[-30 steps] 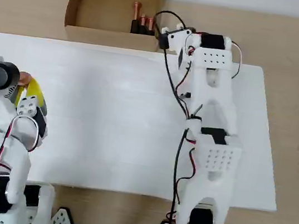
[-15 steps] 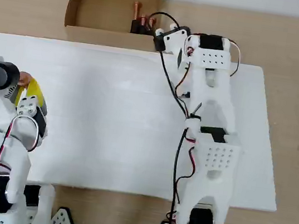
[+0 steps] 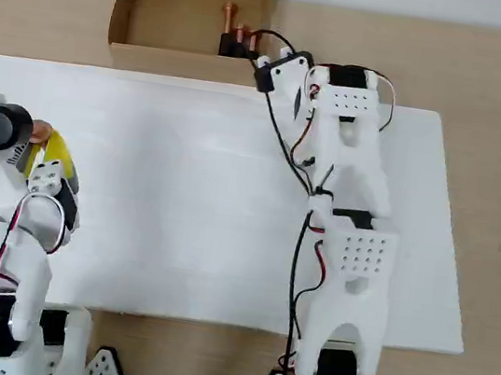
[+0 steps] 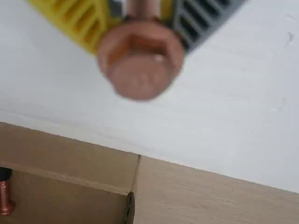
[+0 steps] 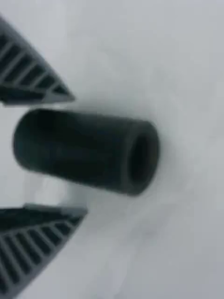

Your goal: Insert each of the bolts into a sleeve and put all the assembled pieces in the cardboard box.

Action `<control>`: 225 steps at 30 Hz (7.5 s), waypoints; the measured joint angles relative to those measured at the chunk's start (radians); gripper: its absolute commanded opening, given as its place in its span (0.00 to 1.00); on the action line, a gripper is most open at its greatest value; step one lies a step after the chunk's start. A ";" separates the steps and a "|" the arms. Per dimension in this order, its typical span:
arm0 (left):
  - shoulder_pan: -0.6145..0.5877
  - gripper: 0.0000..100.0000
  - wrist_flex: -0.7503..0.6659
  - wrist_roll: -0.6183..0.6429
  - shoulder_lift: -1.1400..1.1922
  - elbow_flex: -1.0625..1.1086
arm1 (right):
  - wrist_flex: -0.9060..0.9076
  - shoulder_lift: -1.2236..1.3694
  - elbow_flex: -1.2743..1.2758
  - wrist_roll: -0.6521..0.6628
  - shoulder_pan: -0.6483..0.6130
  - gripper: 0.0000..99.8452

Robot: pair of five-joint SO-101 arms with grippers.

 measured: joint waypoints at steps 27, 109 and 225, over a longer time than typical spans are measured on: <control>0.000 0.01 0.035 -0.026 0.000 0.000 | 0.020 0.054 -0.164 0.002 0.014 0.05; 0.000 0.01 0.035 -0.074 -0.327 -0.054 | 0.212 -1.066 -0.049 -0.146 -0.350 0.01; 0.539 0.14 -0.385 -0.037 -0.324 0.259 | -1.562 -2.070 2.090 -0.563 -0.723 0.01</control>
